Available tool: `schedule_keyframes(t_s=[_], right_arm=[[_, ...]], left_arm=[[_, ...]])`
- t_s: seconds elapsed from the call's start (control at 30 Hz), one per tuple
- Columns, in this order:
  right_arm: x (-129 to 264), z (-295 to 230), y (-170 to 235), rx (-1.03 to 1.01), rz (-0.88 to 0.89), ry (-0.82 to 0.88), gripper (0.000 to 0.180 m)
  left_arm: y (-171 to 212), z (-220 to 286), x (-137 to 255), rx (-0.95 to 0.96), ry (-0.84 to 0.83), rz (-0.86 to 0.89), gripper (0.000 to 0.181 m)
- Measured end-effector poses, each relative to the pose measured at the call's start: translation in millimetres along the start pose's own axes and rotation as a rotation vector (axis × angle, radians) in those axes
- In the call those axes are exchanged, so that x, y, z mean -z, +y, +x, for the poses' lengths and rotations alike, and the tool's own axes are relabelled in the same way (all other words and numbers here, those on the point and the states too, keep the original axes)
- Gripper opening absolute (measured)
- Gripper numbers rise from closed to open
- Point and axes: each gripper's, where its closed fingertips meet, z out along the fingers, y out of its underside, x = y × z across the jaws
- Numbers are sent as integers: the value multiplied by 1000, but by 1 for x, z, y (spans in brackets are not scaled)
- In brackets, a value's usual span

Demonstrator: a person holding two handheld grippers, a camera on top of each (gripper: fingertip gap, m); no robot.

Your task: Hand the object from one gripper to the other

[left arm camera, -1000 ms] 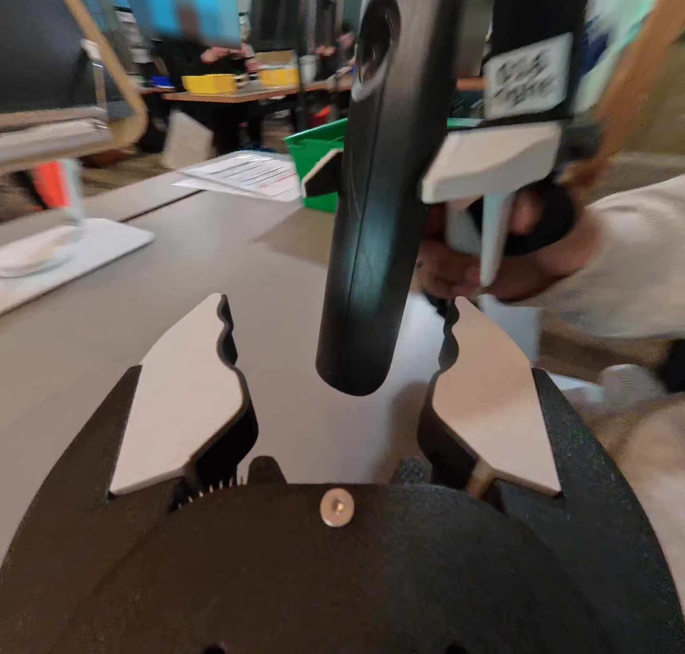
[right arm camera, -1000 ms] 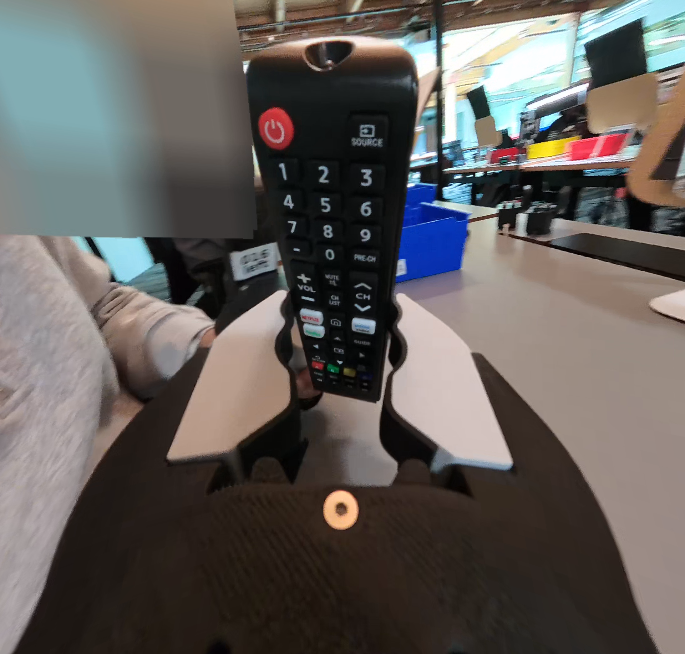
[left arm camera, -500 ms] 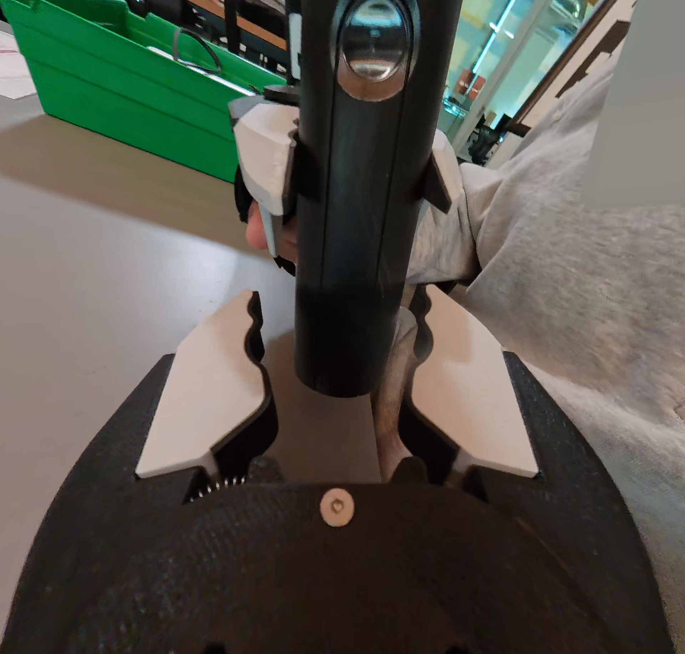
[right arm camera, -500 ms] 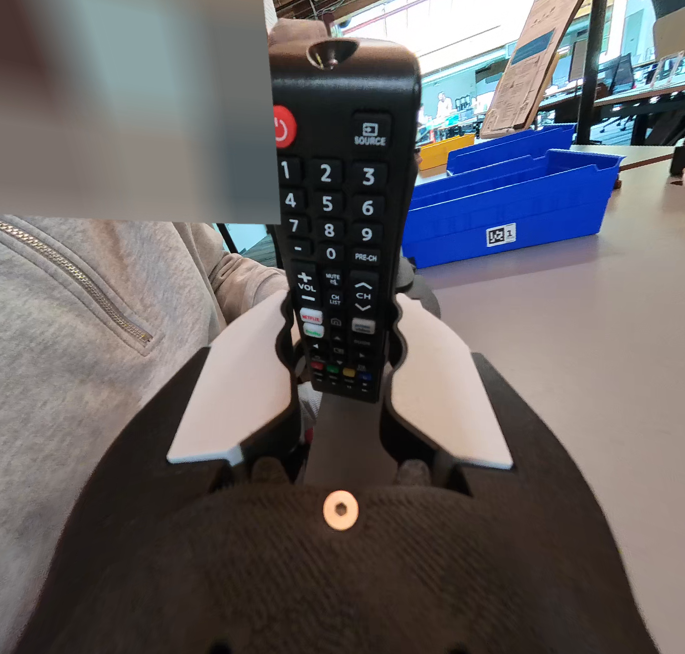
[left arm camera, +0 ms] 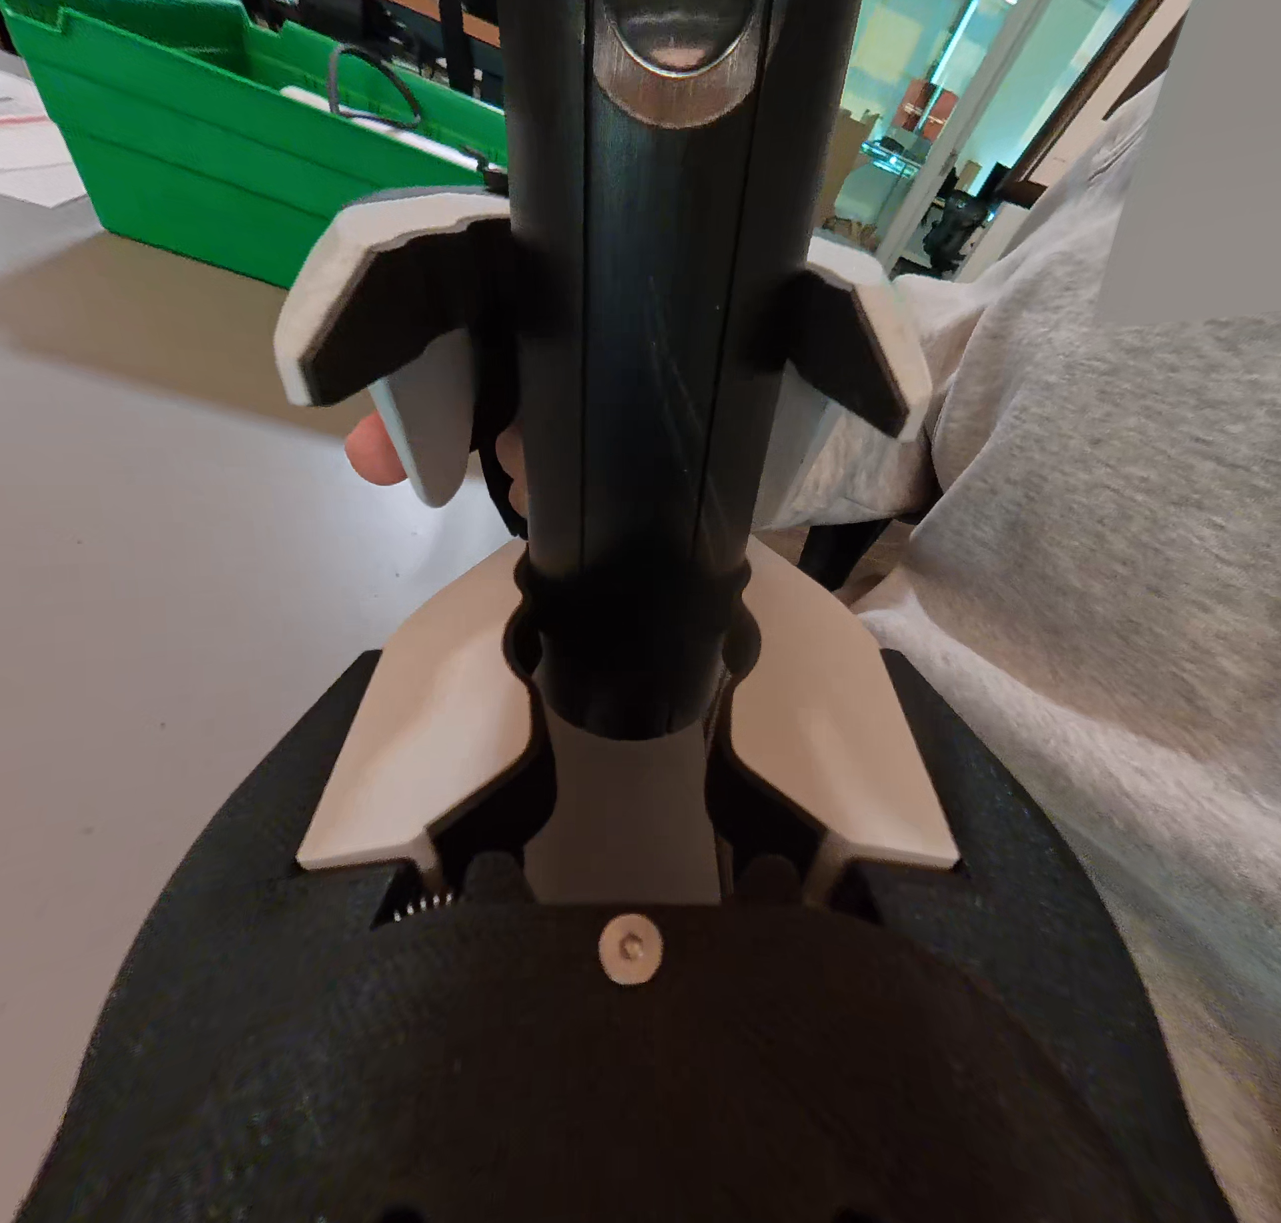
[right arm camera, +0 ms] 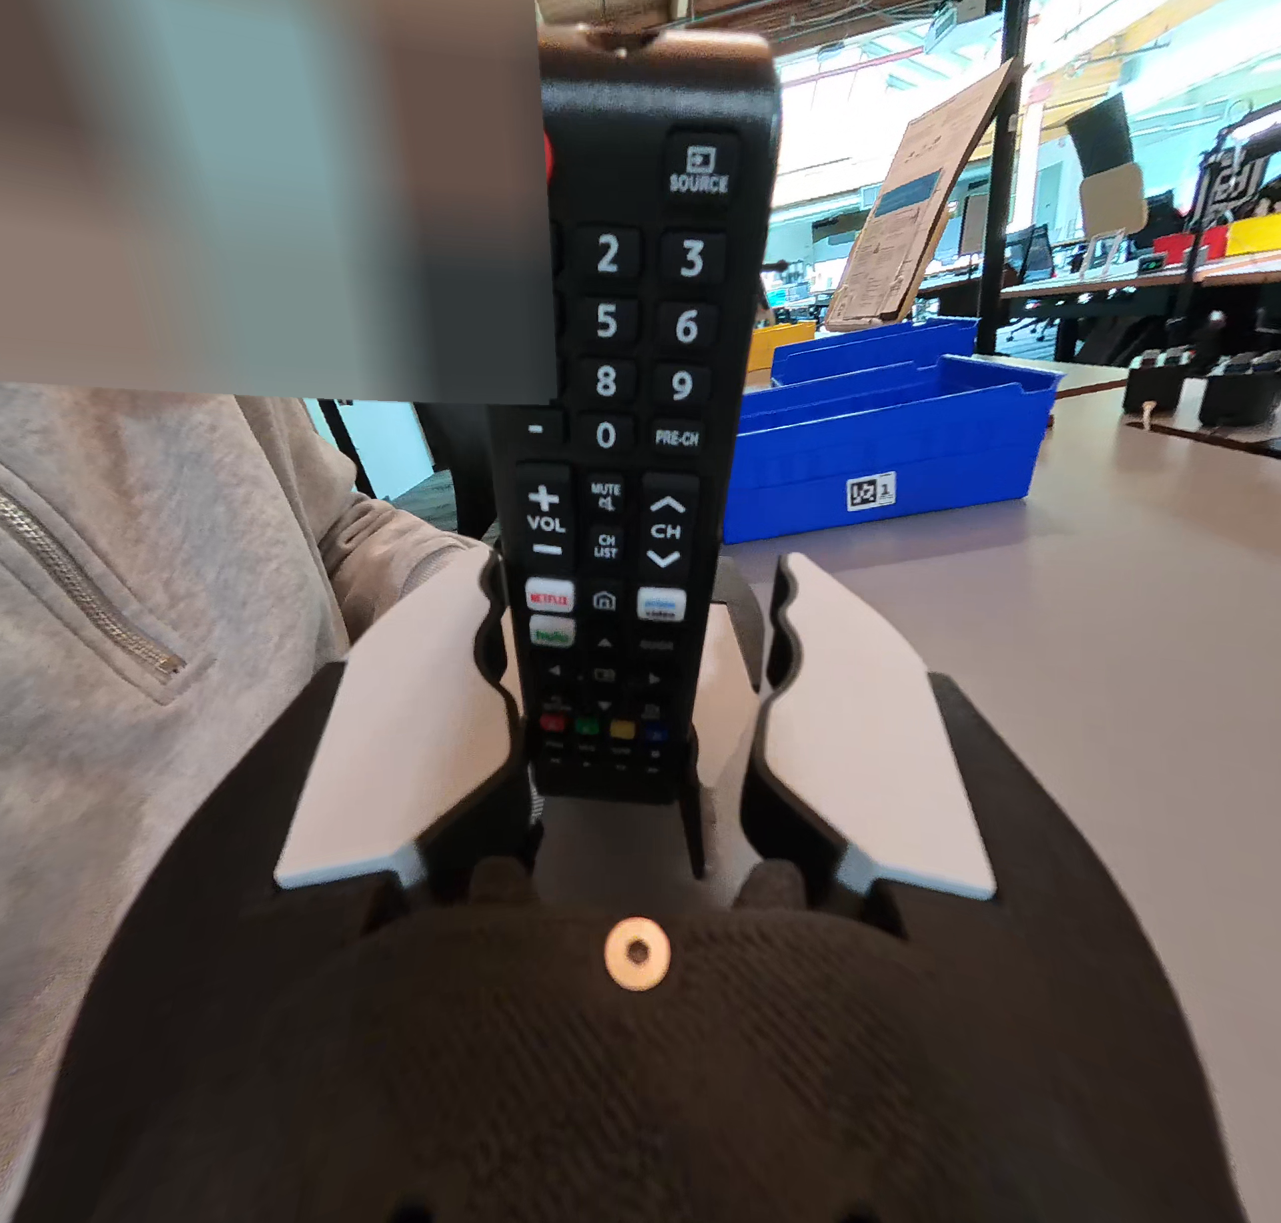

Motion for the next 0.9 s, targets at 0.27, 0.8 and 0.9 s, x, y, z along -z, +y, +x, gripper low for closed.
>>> schedule_keyframes(t_s=[0.27,0.8,0.9], right_arm=[[16,16,-25,-69,139,44,85],[50,73,-18,-148,88,389,62],[47,82,3,-164,-42,450,65]], left_arm=[[-19,-15,16,-31,-109,113,51],[27,-129,119,-367,-1006,-503,51],[35,-130,118,-494,-1054,-659,51]])
